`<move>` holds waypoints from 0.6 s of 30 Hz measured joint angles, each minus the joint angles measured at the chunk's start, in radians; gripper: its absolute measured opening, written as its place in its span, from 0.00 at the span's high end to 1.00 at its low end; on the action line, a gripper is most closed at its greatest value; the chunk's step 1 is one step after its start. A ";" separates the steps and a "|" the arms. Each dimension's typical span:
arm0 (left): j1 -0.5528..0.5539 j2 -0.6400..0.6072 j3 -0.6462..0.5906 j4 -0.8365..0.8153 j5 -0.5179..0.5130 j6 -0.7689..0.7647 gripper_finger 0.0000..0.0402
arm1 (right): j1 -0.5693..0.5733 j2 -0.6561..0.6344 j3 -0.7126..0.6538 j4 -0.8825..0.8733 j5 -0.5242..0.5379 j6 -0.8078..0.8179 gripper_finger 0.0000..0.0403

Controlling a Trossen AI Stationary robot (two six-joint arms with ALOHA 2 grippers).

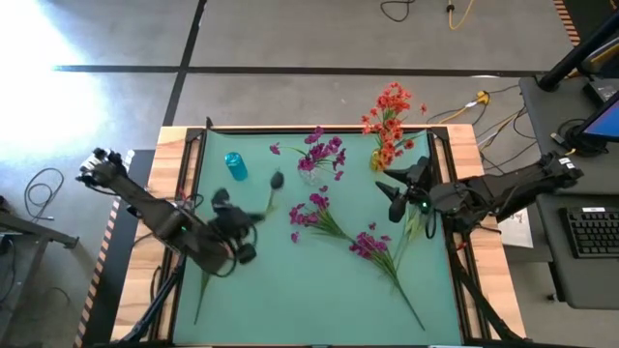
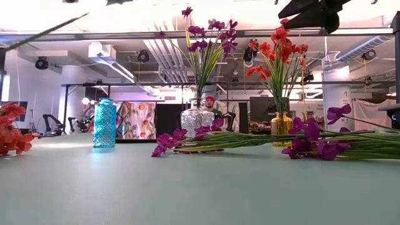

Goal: Sort flowers into vase by color
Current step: Put the left black flower into the blue flower vase

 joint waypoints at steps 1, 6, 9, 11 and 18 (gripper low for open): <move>0.000 -0.021 0.002 0.008 -0.073 0.039 1.00 | 0.004 0.000 0.000 0.001 0.000 0.000 0.51; 0.038 -0.131 -0.002 0.025 -0.364 0.124 1.00 | 0.012 0.007 0.000 0.005 0.003 -0.007 0.51; 0.097 -0.171 -0.004 0.064 -0.398 0.144 1.00 | 0.011 0.024 -0.001 0.005 0.009 -0.013 0.51; 0.143 -0.180 -0.005 0.128 -0.376 0.204 1.00 | 0.010 0.040 -0.001 0.006 0.010 -0.016 0.51; 0.337 -0.180 -0.012 0.510 -0.044 0.668 1.00 | 0.010 0.102 0.007 0.137 0.000 -0.188 0.51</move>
